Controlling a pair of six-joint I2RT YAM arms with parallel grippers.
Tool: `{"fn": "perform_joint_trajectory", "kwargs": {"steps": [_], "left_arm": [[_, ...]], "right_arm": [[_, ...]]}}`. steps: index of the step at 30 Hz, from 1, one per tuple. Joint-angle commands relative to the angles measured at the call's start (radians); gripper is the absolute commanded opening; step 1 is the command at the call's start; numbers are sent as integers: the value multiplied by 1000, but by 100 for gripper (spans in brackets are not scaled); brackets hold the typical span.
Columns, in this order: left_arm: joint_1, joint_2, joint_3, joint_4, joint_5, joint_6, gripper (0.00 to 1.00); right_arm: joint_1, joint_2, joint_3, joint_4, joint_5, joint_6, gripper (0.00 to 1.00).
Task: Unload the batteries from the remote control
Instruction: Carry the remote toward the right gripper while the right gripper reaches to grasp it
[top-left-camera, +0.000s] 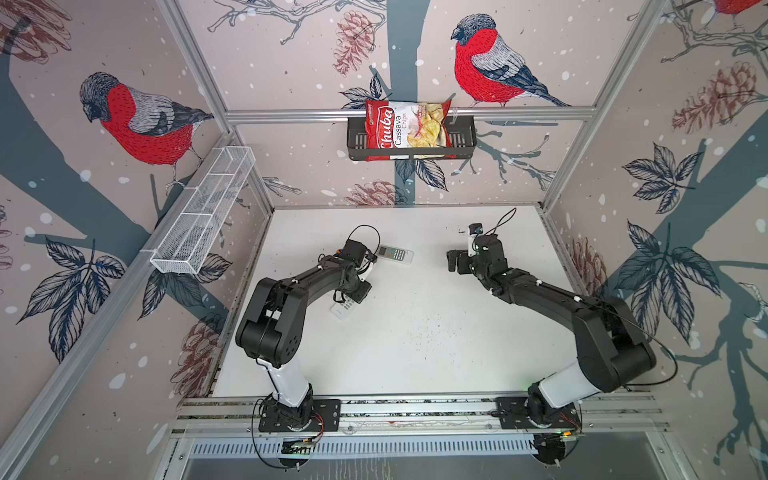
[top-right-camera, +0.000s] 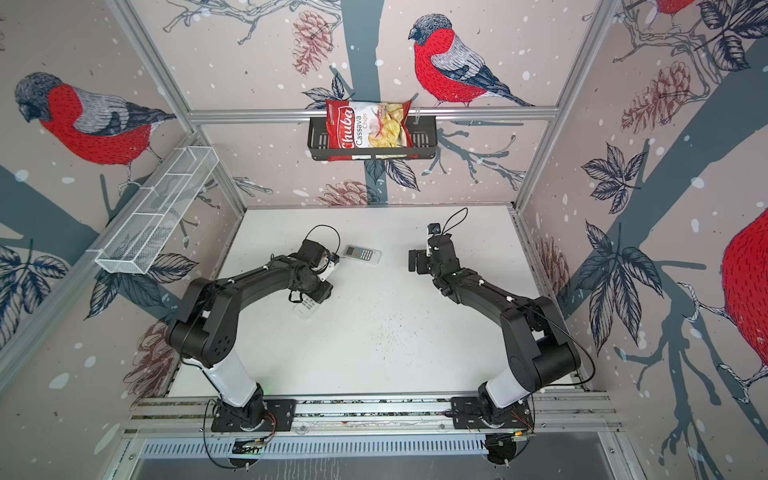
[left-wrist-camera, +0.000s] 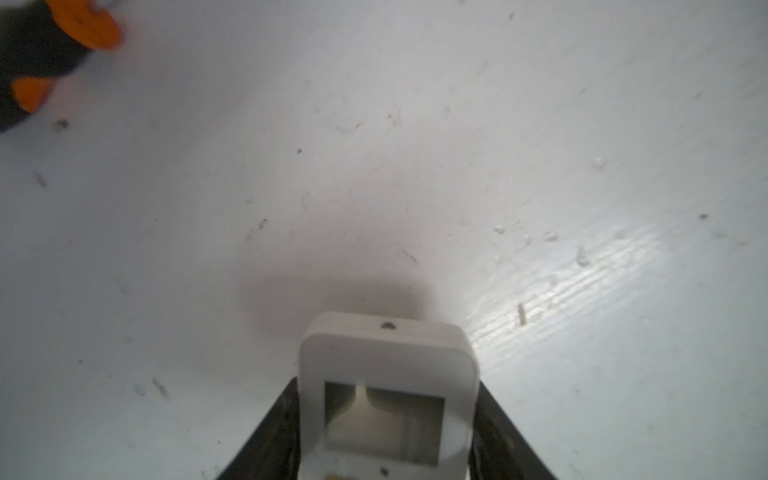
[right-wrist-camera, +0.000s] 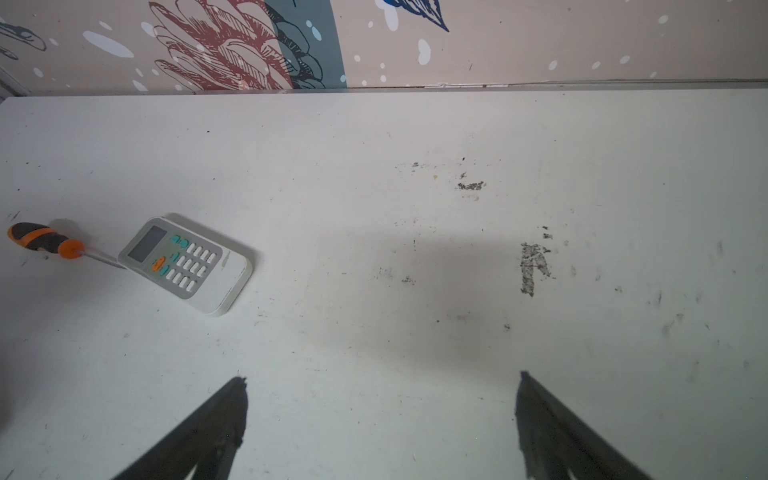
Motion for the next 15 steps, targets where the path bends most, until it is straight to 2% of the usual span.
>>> {"fn": "perform_joint_trajectory", "kwargs": {"steps": [1, 4, 7, 11, 15], "left_arm": [[2, -29, 69, -28, 131, -18, 35], [0, -7, 201, -69, 222, -23, 35], [-6, -11, 295, -32, 348, -48, 35], [-9, -35, 363, 78, 553, -71, 35], [-11, -61, 369, 229, 731, -133, 35]], "right_arm": [[-33, -47, -33, 68, -128, -27, 99], [-104, -130, -95, 154, -327, 6, 99], [-150, -207, -157, 268, -507, 32, 99], [-145, -273, -174, 312, -682, -10, 99], [-151, -339, -213, 414, -805, 10, 99]]}}
